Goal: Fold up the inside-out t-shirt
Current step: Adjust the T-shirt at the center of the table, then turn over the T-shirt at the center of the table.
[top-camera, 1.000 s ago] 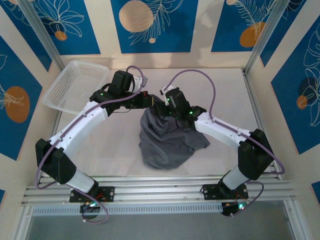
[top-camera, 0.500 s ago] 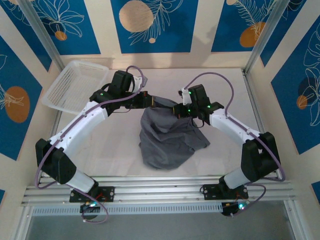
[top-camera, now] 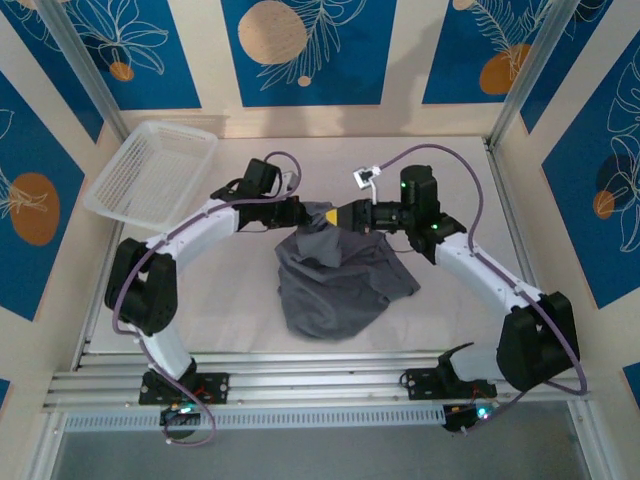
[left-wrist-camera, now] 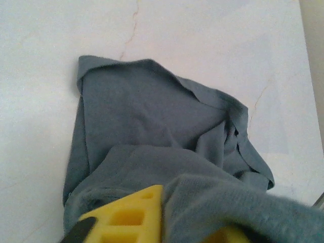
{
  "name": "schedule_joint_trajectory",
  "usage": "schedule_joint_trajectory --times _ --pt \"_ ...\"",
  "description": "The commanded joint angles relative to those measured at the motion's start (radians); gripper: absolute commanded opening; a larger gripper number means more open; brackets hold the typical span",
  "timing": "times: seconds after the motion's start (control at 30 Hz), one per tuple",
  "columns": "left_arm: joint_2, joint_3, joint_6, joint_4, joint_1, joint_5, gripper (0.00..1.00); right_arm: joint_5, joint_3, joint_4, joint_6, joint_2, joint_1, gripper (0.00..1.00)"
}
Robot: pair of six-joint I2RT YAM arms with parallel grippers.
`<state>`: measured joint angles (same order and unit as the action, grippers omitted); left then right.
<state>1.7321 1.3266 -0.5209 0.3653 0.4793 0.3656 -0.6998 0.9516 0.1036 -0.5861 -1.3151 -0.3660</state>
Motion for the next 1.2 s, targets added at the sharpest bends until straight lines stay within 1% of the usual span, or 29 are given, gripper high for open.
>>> schedule_joint_trajectory --times 0.0,0.03,0.07,0.1,0.13,0.17,0.2,0.23,0.3,0.4,0.47,0.5,0.53,0.57,0.6,0.63,0.7,0.73,0.8,0.87,0.93,1.0,1.03,1.07,1.1,1.17 --pt "-0.086 -0.046 -0.019 -0.063 -0.038 0.015 0.15 0.137 -0.06 -0.044 -0.05 0.049 0.105 0.19" --pt "-0.11 -0.065 -0.036 -0.092 -0.05 0.042 0.13 0.21 -0.081 -0.085 -0.067 0.059 0.158 0.22" --pt "-0.131 -0.08 -0.059 -0.128 -0.059 0.08 0.11 0.266 -0.093 -0.131 -0.086 0.06 0.211 0.28" --pt "-0.153 -0.097 -0.094 -0.194 -0.066 0.148 0.07 0.3 -0.105 -0.176 -0.114 0.056 0.278 0.29" --pt "-0.171 -0.11 -0.144 -0.274 -0.07 0.221 0.06 0.294 -0.116 -0.204 -0.148 0.046 0.343 0.3" --pt "-0.177 -0.113 -0.189 -0.34 -0.068 0.277 0.05 0.265 -0.123 -0.212 -0.173 0.037 0.387 0.31" --pt "-0.176 -0.104 -0.236 -0.405 -0.063 0.337 0.06 0.236 -0.126 -0.221 -0.189 0.034 0.416 0.34" --pt "-0.168 -0.084 -0.275 -0.432 -0.055 0.379 0.06 0.226 -0.121 -0.243 -0.188 0.036 0.422 0.35" --pt "-0.148 -0.031 -0.28 -0.414 -0.031 0.413 0.09 0.262 -0.103 -0.286 -0.15 0.058 0.383 0.36" --pt "-0.111 0.053 -0.213 -0.343 0.033 0.383 0.1 0.366 -0.069 -0.348 -0.07 0.098 0.283 0.38" --pt "-0.068 0.101 -0.221 -0.358 0.092 0.371 0.13 0.421 -0.064 -0.343 -0.043 0.124 0.224 0.38" --pt "-0.034 0.131 -0.233 -0.379 0.129 0.378 0.17 0.45 -0.069 -0.328 -0.028 0.138 0.198 0.39" --pt "-0.001 0.17 -0.231 -0.379 0.168 0.384 0.26 0.485 -0.076 -0.314 -0.014 0.154 0.178 0.4" --pt "0.02 0.201 -0.211 -0.354 0.193 0.371 0.34 0.518 -0.083 -0.305 -0.006 0.168 0.166 0.4" --pt "0.03 0.224 -0.18 -0.318 0.211 0.331 0.45 0.55 -0.095 -0.293 -0.003 0.189 0.159 0.41" --pt "0.02 0.219 -0.151 -0.305 0.216 0.283 0.56 0.575 -0.109 -0.284 -0.006 0.214 0.159 0.44" --pt "-0.039 0.16 -0.11 -0.323 0.202 0.203 0.75 0.618 -0.135 -0.28 -0.006 0.271 0.159 0.47" --pt "-0.086 0.125 -0.073 -0.318 0.192 0.157 0.78 0.641 -0.152 -0.277 -0.004 0.307 0.157 0.48" --pt "-0.181 0.065 0.006 -0.275 0.178 0.051 0.85 0.656 -0.196 -0.245 0.003 0.37 0.144 0.55" --pt "-0.286 -0.001 0.085 -0.217 0.173 -0.079 0.86 0.646 -0.232 -0.212 0.038 0.403 0.108 0.6" --pt "-0.401 -0.087 0.132 -0.144 0.169 -0.25 0.86 0.672 -0.218 -0.24 0.1 0.389 0.032 0.65" --pt "-0.484 -0.159 0.118 -0.043 0.157 -0.421 0.86 0.717 -0.169 -0.298 0.152 0.335 -0.066 0.68" --pt "-0.514 -0.194 0.089 0.017 0.136 -0.471 0.85 0.726 -0.138 -0.321 0.173 0.292 -0.121 0.69" --pt "-0.532 -0.224 0.055 0.061 0.107 -0.477 0.84 0.727 -0.111 -0.341 0.185 0.247 -0.173 0.7" --pt "-0.551 -0.267 0.015 0.097 0.068 -0.45 0.82 0.739 -0.073 -0.374 0.193 0.186 -0.234 0.79" --pt "-0.599 -0.367 -0.052 0.105 -0.007 -0.38 0.81 0.788 0.027 -0.466 0.187 0.039 -0.35 0.83"
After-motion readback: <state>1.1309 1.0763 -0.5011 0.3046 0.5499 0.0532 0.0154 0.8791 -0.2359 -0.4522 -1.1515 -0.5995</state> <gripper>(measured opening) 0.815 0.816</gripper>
